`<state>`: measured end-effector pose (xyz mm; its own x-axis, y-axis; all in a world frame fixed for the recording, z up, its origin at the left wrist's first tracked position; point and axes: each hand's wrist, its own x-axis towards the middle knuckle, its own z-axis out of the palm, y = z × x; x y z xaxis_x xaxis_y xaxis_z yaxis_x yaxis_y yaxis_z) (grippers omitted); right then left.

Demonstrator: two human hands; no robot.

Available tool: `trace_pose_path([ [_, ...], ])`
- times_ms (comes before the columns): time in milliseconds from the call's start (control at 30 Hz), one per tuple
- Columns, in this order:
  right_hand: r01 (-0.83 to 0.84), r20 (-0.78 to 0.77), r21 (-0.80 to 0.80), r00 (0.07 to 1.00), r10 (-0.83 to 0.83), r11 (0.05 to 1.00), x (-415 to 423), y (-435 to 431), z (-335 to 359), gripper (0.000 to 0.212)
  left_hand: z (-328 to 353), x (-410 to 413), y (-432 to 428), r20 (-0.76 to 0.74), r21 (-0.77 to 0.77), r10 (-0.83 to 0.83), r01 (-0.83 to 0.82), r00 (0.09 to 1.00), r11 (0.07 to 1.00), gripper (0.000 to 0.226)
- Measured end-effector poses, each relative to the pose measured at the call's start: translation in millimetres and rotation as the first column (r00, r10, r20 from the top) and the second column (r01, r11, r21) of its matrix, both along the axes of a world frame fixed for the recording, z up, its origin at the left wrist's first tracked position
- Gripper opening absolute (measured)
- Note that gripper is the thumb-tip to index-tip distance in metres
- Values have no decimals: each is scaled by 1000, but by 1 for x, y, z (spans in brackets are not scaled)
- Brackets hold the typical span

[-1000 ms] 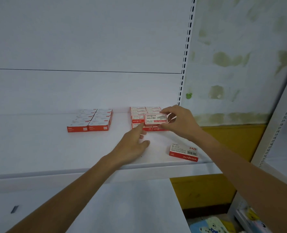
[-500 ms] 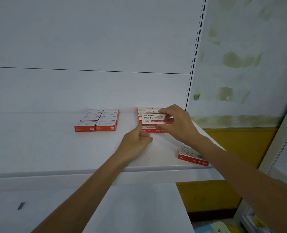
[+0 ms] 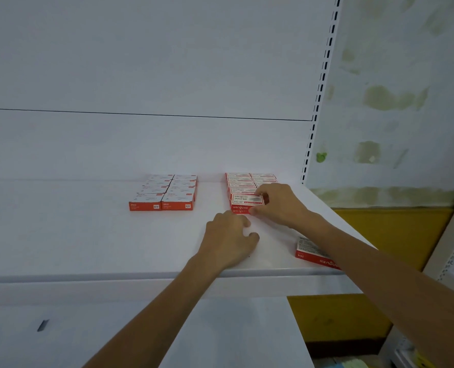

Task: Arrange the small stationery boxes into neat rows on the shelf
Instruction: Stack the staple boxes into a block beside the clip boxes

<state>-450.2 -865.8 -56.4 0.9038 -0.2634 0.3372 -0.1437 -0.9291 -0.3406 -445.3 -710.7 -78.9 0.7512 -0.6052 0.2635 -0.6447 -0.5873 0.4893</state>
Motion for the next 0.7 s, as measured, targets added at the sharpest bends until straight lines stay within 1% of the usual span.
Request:
trace_pose_path([
  [133, 28, -22, -33, 999, -29, 999, 3, 1, 2, 48, 2, 0, 2, -25, -22, -2, 1, 1000, 1000, 34],
  [200, 48, -23, -41, 999, -49, 998, 4, 1, 1, 48, 3, -1, 2, -24, -20, -4, 3, 1000, 1000, 33],
  [333, 78, -4, -65, 997, -79, 995, 7, 2, -1, 37, 2, -3, 3, -13, -9, -14, 14, 1000, 1000, 34],
  [467, 83, -15, -30, 996, -83, 996, 8, 4, 2, 32, 2, -2, 2, -4, -6, -15, 15, 1000, 1000, 34],
  [600, 67, -52, 0, 996, -67, 998, 7, 2, 3, 35, 1, -2, 3, -2, -6, -22, 22, 1000, 1000, 33],
  [700, 6, -94, 0, 996, -6, 1000, 2, -5, 3, 42, 1, -4, 5, 16, 23, -55, 55, 998, 998, 34],
])
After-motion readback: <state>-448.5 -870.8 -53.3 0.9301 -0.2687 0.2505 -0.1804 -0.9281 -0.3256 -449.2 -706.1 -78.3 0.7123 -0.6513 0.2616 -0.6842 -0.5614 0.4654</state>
